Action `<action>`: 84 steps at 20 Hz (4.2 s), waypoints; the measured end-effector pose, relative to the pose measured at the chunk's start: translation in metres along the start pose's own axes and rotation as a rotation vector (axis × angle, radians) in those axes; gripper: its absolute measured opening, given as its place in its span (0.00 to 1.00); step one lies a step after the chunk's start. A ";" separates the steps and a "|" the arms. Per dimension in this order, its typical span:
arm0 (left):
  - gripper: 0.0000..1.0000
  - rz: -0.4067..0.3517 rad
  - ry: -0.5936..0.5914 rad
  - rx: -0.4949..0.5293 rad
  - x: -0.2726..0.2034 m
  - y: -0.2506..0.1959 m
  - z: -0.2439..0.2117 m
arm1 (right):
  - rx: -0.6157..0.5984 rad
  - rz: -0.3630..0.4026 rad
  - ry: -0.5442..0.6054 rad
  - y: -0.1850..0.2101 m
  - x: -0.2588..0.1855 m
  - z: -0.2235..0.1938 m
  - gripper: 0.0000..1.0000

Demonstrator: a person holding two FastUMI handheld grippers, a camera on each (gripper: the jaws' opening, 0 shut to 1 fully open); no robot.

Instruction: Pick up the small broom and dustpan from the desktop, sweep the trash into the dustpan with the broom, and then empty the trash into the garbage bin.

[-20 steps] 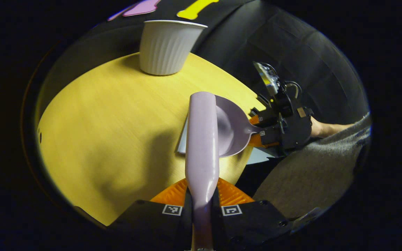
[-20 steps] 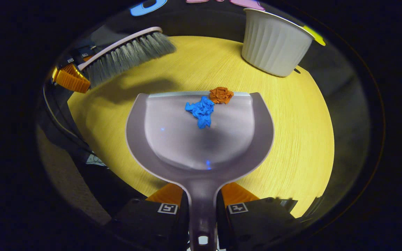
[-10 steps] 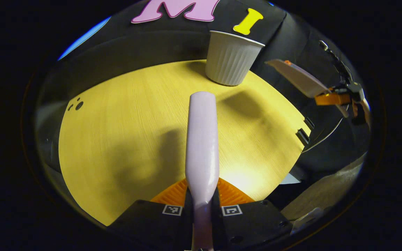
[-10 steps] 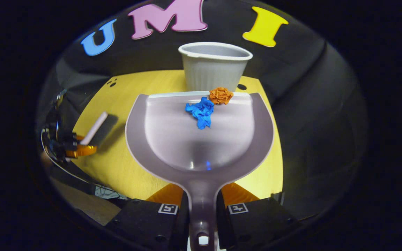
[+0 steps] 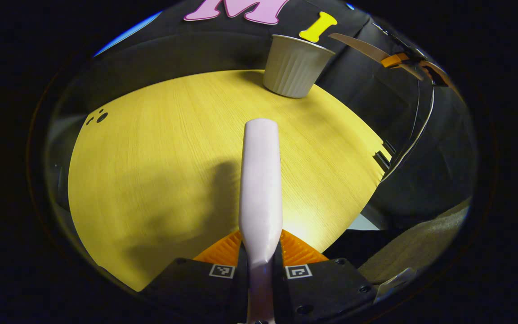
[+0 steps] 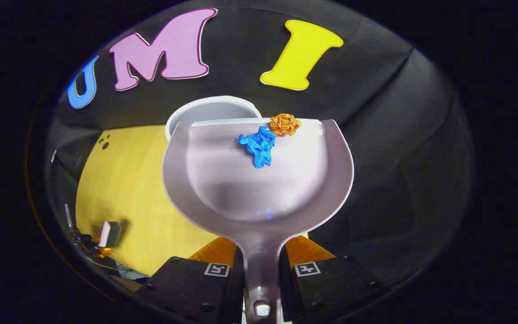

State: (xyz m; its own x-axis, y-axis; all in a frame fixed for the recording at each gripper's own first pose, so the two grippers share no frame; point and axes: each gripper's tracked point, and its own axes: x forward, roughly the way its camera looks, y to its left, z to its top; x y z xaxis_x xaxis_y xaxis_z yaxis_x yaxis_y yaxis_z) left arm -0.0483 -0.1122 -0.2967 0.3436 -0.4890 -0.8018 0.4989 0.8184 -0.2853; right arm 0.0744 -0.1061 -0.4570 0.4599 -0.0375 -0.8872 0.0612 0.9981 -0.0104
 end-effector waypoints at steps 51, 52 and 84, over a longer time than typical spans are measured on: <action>0.28 0.258 -0.002 -0.012 0.025 0.100 0.027 | -0.258 0.369 0.186 0.230 -0.001 -0.288 0.36; 0.28 0.261 0.008 -0.015 0.032 0.102 0.027 | -0.255 0.373 0.191 0.233 0.008 -0.293 0.36; 0.35 0.361 -0.738 -0.016 -0.191 0.027 0.182 | -0.007 0.513 -0.677 0.200 -0.229 -0.086 0.36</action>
State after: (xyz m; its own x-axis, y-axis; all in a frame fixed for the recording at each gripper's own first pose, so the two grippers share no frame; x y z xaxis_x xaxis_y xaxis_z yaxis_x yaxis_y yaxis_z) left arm 0.0445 -0.0519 -0.0553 0.9184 -0.2630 -0.2956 0.2479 0.9648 -0.0881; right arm -0.0948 0.1067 -0.2952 0.8601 0.4010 -0.3154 -0.3046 0.8995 0.3132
